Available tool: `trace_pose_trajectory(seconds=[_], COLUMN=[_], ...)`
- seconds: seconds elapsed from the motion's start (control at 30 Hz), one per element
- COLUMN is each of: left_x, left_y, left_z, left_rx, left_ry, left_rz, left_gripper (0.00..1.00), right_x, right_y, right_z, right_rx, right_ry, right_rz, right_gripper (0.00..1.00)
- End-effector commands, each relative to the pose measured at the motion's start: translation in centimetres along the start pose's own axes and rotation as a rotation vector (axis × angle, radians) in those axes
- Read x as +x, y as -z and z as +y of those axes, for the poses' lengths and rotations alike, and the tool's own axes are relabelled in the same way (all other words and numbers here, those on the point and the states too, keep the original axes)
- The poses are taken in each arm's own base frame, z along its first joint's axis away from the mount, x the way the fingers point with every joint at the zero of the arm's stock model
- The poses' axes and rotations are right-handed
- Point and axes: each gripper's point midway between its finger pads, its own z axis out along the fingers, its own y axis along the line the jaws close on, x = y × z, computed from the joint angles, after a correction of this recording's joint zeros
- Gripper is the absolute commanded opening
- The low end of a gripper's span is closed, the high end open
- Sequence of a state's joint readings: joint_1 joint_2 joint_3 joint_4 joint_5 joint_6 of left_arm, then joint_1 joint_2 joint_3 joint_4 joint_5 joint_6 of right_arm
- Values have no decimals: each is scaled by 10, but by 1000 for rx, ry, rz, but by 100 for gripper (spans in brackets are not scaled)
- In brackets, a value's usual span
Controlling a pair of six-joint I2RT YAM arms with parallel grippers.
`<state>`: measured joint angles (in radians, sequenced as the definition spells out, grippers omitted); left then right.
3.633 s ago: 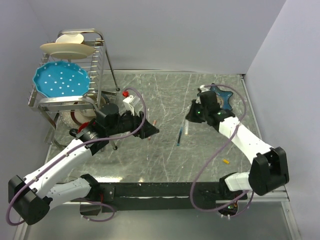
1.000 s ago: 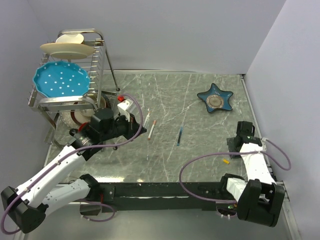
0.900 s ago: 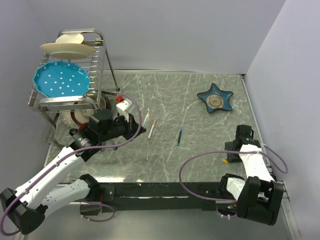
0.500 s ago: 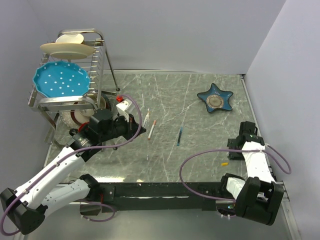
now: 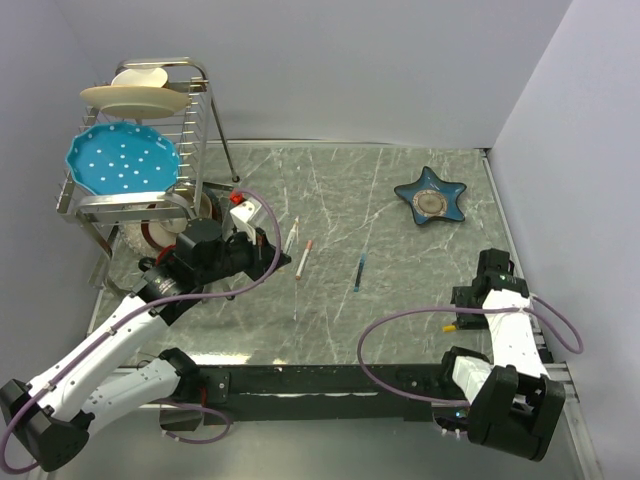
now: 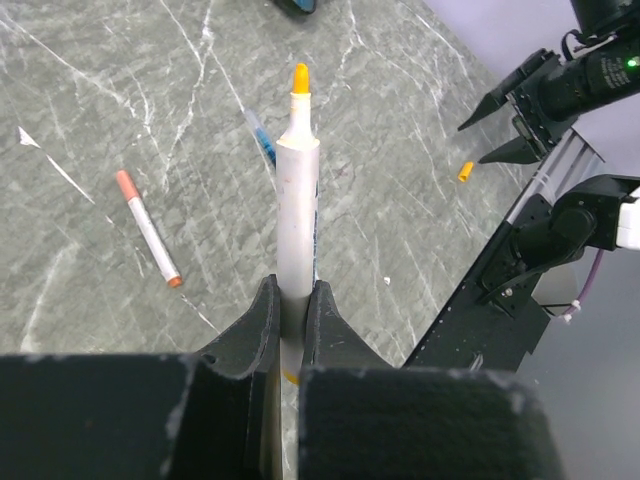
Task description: Insert the pens into the pen caps
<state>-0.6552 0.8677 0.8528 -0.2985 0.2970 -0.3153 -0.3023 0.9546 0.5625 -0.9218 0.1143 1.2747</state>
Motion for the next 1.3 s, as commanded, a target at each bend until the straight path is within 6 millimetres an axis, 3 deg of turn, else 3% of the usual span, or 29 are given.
trace_pose_trajectory(seconds=[0.0, 0.33, 0.47, 0.63, 0.77, 0.93, 0.97, 1.1, 1.27], left_x=[-11, -13, -14, -16, -15, -20, -25, -31, -30], left_y=[4, 6, 8, 10, 11, 14, 16, 24, 22], left_z=[-1, 2, 1, 7, 3, -5, -12, -26, -34], left_rx=[-5, -19, -19, -59, -35, 4, 33, 108, 163], left_ry=[-41, -56, -50, -49, -57, -55, -59, -66, -81], left_rz=[-55, -64, -72, -85, -85, -108, -131, -191, -182], left_gripper=[1, 1, 1, 1, 1, 1, 1, 1, 1], right_x=[-3, 7, 10, 10, 1, 16, 16, 13, 24], right_y=[2, -14, -31, -39, -34, -26, -19, -1, 17], right_z=[-18, -22, -32, -36, -14, 28, 45, 72, 97], right_rx=[40, 58, 107, 121, 46, -173, -233, -279, -399], right_ry=[8, -10, 0, -25, -1, 101, 135, 284, 403], right_rz=[-22, 14, 19, 4, -22, 46, 42, 11, -2], right_gripper=[61, 55, 55, 39, 31, 15, 13, 0, 0])
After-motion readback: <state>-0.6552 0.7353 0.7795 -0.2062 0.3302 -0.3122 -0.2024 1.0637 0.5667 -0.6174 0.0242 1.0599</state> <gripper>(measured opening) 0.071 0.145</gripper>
